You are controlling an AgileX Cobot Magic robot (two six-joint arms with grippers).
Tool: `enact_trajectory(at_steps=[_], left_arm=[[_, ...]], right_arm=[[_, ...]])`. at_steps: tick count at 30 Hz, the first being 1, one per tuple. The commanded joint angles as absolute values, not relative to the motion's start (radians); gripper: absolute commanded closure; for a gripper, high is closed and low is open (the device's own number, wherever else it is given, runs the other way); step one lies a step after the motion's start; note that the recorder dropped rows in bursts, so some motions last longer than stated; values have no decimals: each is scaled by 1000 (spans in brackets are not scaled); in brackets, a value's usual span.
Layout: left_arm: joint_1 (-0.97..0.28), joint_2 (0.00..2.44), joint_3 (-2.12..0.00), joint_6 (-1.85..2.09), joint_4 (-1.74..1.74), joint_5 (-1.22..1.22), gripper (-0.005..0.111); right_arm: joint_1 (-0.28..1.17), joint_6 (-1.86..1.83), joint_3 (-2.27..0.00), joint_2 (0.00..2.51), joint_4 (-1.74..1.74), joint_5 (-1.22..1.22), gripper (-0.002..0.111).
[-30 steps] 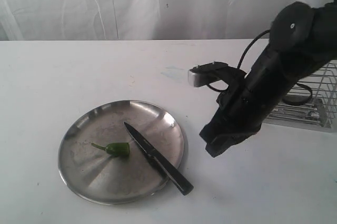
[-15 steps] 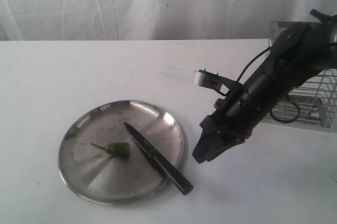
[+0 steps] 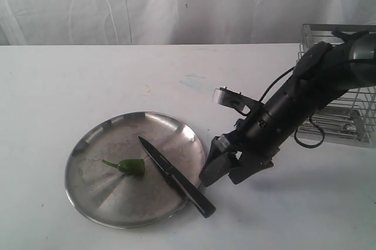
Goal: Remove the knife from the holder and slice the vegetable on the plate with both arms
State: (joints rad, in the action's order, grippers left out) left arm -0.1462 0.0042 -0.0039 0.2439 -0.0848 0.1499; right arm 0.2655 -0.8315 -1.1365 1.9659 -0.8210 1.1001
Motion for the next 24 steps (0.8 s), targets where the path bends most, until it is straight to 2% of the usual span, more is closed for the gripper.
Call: enact_trajectory(at_steps=[1,13,24], left_arm=[[-152,0,0,241,-95,149,107],[-152,0,0,241,-95,149,107],[-152,0,0,241,-95,149,107]], right_arm=[[260,-837,-1137,2010,-896,1149,27],[265,-878,-1137,2056,-912,1149,27],[354,-923,-1137,2086,-910,1123,27]])
